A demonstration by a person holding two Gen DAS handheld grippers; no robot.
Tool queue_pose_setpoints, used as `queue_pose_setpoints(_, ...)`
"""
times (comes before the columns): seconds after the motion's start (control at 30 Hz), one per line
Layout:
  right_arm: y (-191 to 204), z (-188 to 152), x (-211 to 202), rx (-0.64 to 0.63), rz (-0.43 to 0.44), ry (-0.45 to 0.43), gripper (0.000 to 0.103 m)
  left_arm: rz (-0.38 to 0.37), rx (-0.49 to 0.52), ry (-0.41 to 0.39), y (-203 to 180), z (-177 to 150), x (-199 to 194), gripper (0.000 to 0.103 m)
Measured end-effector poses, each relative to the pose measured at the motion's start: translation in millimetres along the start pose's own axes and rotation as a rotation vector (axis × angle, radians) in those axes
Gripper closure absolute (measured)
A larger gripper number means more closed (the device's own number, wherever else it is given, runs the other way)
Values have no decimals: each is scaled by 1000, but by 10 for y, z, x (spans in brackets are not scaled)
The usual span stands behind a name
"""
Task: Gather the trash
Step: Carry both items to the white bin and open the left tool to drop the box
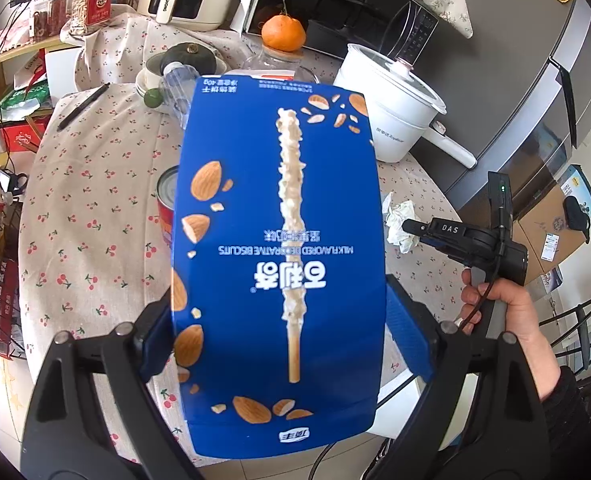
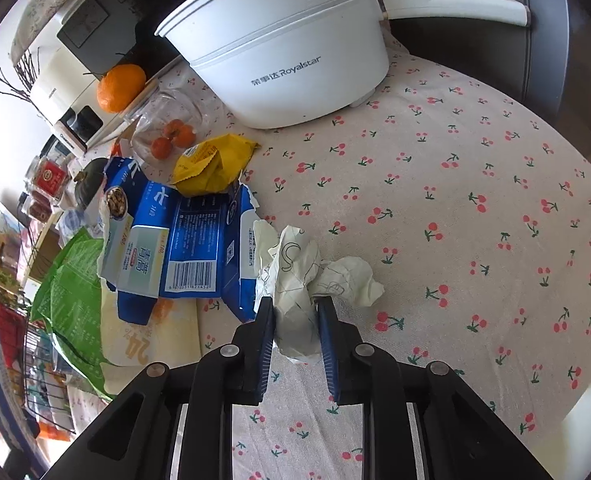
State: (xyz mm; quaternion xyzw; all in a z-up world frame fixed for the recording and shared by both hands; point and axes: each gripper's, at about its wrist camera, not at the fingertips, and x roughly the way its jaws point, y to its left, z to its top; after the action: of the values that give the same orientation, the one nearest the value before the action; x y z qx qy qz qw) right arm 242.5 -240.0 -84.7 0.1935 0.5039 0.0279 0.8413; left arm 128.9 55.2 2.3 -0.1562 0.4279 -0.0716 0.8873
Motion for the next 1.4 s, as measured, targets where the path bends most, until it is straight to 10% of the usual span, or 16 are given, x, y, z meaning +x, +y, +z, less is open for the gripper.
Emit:
queue_pose_setpoints(0.8, -1027, -854, -1902, 16, -37, -82, 81, -219, 194, 47, -1152, -355, 54, 12)
queue_pose_setpoints(1.13, -1838, -1313, -2202, 198, -121, -76, 80, -399, 311, 149, -2098, -680, 514, 12)
queue_pose_setpoints(1.4, -2140, -1452, -2112, 264, -196, -40, 80, -391, 399, 235, -2470, -1190, 1107, 11)
